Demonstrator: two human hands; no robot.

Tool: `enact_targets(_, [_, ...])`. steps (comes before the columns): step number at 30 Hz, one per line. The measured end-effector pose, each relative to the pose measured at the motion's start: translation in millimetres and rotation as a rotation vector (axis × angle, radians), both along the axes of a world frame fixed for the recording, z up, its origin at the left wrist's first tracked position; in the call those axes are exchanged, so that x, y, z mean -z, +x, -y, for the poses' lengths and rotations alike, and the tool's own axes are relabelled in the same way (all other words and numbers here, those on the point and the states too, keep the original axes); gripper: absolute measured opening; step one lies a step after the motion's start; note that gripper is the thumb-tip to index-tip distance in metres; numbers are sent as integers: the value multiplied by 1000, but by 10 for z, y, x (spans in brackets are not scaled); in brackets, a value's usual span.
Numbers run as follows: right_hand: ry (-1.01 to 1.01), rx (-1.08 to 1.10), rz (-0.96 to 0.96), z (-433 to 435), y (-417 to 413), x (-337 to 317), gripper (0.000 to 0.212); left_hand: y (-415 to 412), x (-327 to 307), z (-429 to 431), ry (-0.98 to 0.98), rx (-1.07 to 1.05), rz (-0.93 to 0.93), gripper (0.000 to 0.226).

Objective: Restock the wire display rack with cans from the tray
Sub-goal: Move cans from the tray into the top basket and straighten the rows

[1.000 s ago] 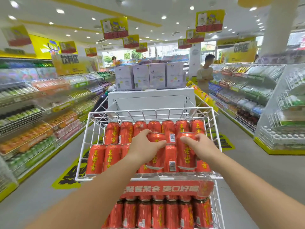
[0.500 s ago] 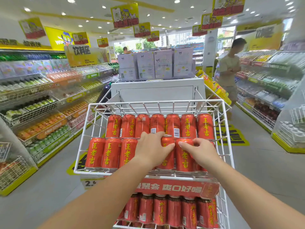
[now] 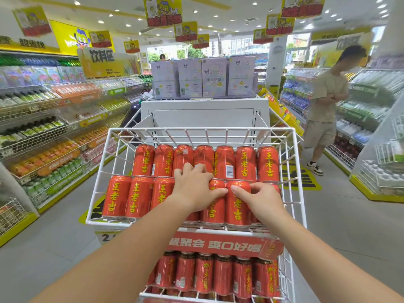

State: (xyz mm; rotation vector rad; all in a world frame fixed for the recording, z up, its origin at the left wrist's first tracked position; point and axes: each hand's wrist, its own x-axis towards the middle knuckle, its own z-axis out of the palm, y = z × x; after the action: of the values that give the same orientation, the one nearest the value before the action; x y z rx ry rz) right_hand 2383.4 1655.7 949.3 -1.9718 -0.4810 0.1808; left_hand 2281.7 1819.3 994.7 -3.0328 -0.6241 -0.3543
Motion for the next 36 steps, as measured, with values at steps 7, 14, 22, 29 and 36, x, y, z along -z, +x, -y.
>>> enact_targets(7, [-74, 58, 129, -8, -102, -66, 69, -61, 81, -30, 27, 5, -38, 83])
enact_targets(14, [-224, 60, 236, 39, -141, -112, 79, -253, 139, -131, 82, 55, 11, 92])
enact_targets(22, [-505, 34, 512, 184, -563, -131, 90, -710, 182, -239, 104, 120, -8, 94])
enact_targets(29, [-752, 8, 649, 89, -1318, -33, 93, -1470, 353, -457, 130, 227, 0, 92])
enact_targets(36, [-801, 12, 658, -255, -2257, 353, 85, -2374, 727, -856, 154, 316, 12, 92])
